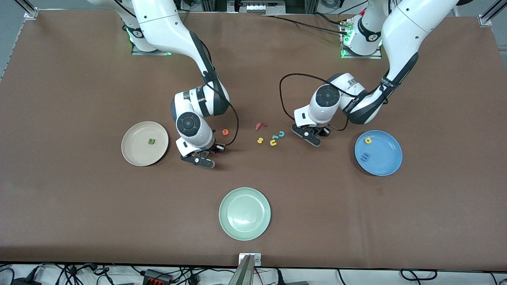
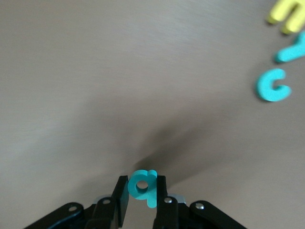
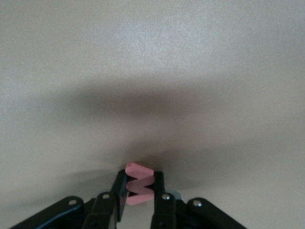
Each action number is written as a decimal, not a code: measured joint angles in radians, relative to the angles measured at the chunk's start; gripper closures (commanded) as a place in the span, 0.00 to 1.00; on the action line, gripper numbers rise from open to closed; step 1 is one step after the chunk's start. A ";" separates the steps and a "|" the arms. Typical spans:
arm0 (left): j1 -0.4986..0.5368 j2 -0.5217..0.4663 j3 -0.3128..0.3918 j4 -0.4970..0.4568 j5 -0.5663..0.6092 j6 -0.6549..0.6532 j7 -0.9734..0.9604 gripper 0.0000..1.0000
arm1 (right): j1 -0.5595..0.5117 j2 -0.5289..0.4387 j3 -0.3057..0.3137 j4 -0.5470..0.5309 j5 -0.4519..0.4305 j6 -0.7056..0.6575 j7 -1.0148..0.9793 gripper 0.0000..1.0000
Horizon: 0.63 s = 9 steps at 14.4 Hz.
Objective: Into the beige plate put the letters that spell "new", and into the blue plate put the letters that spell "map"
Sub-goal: 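Drop the teal letter in the blue plate while the right gripper drops w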
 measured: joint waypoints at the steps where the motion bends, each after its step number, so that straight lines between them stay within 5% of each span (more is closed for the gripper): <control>1: 0.009 -0.022 -0.001 0.031 0.003 -0.058 0.008 0.92 | 0.000 0.000 -0.002 0.000 0.000 0.000 -0.006 0.82; 4: 0.078 -0.068 0.000 0.131 0.003 -0.170 0.125 0.92 | -0.001 -0.008 -0.036 0.002 0.000 -0.014 -0.023 0.82; 9: 0.311 -0.044 0.006 0.175 0.003 -0.184 0.368 0.92 | -0.008 -0.066 -0.232 -0.005 0.000 -0.322 -0.294 0.82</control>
